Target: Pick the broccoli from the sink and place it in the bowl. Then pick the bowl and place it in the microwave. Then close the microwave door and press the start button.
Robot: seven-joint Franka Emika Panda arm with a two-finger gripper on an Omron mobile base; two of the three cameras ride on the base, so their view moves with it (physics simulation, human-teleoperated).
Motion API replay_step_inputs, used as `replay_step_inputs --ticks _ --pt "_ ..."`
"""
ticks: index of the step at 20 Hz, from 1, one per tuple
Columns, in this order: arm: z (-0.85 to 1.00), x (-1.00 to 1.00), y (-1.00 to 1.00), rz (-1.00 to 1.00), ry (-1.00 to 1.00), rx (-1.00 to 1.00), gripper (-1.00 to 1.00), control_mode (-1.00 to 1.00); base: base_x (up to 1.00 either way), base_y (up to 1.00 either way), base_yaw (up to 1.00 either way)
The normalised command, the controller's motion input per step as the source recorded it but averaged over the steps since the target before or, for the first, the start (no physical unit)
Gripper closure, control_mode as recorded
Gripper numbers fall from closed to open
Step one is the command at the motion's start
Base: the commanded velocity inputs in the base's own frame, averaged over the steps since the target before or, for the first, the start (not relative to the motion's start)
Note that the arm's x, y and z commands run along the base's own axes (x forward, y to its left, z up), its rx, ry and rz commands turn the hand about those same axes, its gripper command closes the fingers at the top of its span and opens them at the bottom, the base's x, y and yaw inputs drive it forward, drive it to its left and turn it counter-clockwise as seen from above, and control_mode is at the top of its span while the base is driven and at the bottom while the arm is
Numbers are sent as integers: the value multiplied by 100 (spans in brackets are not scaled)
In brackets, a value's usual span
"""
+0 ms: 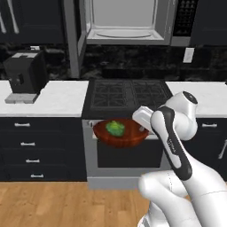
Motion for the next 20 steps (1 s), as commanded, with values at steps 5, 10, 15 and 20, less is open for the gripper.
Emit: replay_step_inputs --ticks 5,10,15,20 --pt "0 0 0 0 0 0 100 100 71 7 -6" --pt "0 0 0 0 0 0 100 100 85 16 -5" --pt "0 0 0 0 0 0 100 100 62 28 -11" --pt "0 0 0 0 0 0 100 100 37 24 -22"
